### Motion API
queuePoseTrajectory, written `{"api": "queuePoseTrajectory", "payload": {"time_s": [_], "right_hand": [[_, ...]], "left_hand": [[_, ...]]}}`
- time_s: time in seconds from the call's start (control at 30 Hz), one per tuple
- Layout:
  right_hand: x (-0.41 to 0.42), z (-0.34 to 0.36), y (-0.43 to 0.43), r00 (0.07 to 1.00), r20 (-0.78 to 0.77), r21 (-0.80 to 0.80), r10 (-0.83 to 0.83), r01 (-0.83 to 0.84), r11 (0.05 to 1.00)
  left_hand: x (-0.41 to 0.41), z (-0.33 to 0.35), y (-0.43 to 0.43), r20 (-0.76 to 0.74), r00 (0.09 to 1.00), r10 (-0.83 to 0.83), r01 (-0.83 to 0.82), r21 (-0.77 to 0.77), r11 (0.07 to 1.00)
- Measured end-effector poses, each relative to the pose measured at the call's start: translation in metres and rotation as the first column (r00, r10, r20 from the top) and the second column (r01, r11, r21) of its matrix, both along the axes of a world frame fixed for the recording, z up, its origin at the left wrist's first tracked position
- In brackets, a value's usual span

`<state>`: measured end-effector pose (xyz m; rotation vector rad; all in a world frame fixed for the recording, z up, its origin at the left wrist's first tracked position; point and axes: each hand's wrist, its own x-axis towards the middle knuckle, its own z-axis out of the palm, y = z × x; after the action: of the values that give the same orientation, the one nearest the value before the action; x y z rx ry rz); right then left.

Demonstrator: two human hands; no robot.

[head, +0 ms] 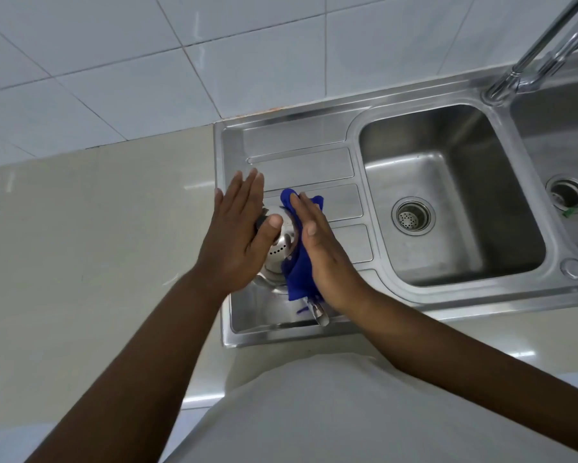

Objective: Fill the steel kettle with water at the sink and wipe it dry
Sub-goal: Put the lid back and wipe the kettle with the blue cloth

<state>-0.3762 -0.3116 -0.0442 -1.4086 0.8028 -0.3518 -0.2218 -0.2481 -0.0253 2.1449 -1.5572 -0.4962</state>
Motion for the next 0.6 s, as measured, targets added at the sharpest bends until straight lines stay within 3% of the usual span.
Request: {"api": "queuePoseTrajectory", "payload": {"time_s": [0.1,0.2,0.4,0.53,0.6], "right_hand": [[0.004,0.003,-0.013,1.000,-0.005,0.023,0.028,-0.028,0.999],[0.009,0.006,-0.021,0.999,-0.003,0.062,0.046,-0.045,0.997],[0.017,0.022,-0.029,0.996,-0.081,0.212,0.038,-0.020,0.977],[0.020,0.048,-0.026,0.991,-0.082,0.186,0.107,-0.090,0.978],[0.022,0.057,-0.024,0.985,-0.094,0.093,0.143,-0.135,0.986]], "left_hand": [[0.024,0.009,0.000,0.052,0.968,-0.244,0.239,0.084,0.967],[0.038,0.016,-0.004,0.079,0.936,-0.343,0.335,0.095,0.937],[0.035,0.012,-0.004,0.100,0.955,-0.278,0.273,0.066,0.960],[0.027,0.008,-0.005,0.117,0.973,-0.196,0.194,0.033,0.981],[0.024,0.005,-0.006,0.116,0.976,-0.185,0.184,0.016,0.983]]}}
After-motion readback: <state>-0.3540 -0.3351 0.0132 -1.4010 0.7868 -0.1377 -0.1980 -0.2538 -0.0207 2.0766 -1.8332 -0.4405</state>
